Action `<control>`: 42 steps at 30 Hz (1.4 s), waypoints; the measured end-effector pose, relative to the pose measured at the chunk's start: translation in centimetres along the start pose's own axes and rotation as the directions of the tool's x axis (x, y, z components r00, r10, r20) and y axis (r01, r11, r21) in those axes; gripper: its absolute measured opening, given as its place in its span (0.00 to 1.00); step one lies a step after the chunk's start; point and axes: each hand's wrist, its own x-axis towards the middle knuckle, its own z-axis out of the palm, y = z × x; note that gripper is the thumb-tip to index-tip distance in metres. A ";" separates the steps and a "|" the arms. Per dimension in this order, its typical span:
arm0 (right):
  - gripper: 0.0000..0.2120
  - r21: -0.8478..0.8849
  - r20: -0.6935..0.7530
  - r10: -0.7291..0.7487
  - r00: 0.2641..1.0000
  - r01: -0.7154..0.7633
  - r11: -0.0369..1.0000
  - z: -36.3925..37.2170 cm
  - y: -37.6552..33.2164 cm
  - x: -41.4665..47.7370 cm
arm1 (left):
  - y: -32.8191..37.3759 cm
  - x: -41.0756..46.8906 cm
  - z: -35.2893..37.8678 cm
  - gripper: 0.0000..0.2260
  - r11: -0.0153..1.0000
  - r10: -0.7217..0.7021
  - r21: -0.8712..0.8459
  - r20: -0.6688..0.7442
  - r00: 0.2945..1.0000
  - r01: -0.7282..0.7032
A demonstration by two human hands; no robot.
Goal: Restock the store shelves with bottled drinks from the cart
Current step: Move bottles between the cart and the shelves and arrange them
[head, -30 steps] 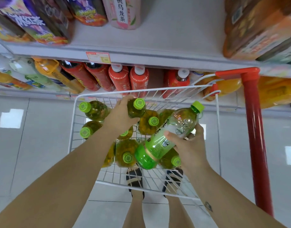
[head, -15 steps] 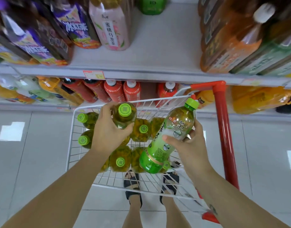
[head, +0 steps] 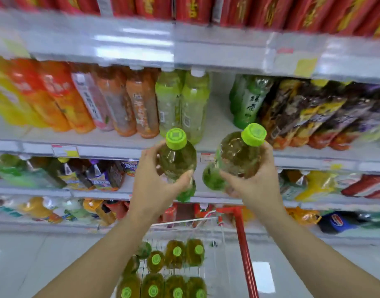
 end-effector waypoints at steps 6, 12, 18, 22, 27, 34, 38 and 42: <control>0.35 -0.196 0.075 -0.291 0.954 0.300 0.934 -0.9 0.3 6.3 | 1.3 1.9 -1.4 0.27 1.000 0.017 0.018 -0.012 1.000 -0.017; 0.35 -0.249 0.130 -0.164 0.978 0.192 0.949 -0.3 1.8 9.3 | 0.7 2.4 -2.0 0.29 0.997 0.008 0.079 -0.010 1.000 -0.008; 0.38 -0.330 0.250 0.092 0.964 -0.004 0.944 -0.4 1.6 13.9 | 0.3 3.2 -1.5 0.28 0.993 -0.025 0.114 0.019 1.000 0.023; 0.33 -0.268 0.279 0.212 0.937 -0.136 0.954 -0.6 2.3 16.0 | 0.1 3.6 -1.0 0.28 0.991 -0.037 0.131 0.035 0.999 0.032; 0.30 -0.185 0.253 0.247 0.935 -0.204 0.961 -0.7 3.1 15.5 | -0.3 4.1 -0.5 0.27 0.987 -0.065 0.149 0.059 0.996 0.056; 0.12 -0.554 0.175 -0.122 0.977 0.201 0.808 4.0 6.5 8.6 | -0.7 3.9 0.7 0.27 0.990 -0.081 0.123 0.092 0.992 0.069; 0.18 -0.696 0.184 -0.083 0.979 0.190 0.692 3.9 7.9 11.3 | -0.9 3.9 0.6 0.26 0.989 -0.088 0.124 0.076 0.993 0.078; 0.22 -0.784 0.268 0.076 0.960 0.172 0.597 3.3 9.3 14.1 | -1.3 4.1 0.3 0.26 0.988 -0.112 0.109 0.043 0.993 0.107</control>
